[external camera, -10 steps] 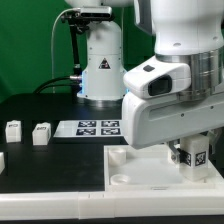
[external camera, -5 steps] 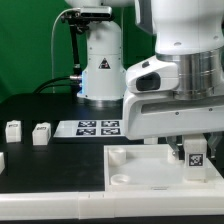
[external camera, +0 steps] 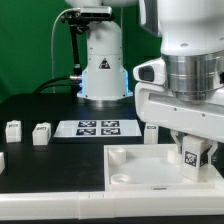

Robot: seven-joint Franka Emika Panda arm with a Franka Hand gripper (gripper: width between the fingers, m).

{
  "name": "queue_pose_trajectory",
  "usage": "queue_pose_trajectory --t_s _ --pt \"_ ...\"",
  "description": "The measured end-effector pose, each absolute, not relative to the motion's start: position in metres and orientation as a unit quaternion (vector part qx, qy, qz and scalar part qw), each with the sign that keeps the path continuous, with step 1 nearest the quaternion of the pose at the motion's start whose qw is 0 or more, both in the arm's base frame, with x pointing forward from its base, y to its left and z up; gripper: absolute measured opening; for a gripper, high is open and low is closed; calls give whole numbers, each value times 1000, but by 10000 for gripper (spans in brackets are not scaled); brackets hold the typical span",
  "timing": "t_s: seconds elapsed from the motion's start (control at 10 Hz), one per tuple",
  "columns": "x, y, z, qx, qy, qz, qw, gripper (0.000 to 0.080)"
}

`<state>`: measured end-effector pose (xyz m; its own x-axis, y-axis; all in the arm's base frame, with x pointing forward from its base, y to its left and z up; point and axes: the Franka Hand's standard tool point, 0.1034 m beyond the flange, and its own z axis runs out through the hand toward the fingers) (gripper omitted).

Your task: Assemble one leg

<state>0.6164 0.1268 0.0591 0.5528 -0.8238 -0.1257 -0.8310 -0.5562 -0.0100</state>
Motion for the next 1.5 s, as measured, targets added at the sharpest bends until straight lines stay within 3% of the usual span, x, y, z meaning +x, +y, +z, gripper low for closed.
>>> queue_pose_trajectory --t_s 0.2,0.4,0.5,0.9,1.0,1.5 --pt "616 127 59 -877 477 53 34 284" --pt "616 127 59 -892 447 52 35 533" --pt "616 128 59 -893 446 52 35 613" --pt "620 128 63 -974 221 37 38 647" --pt "621 129 65 -990 135 26 28 649" --pt "623 122 64 -991 -133 10 25 649"
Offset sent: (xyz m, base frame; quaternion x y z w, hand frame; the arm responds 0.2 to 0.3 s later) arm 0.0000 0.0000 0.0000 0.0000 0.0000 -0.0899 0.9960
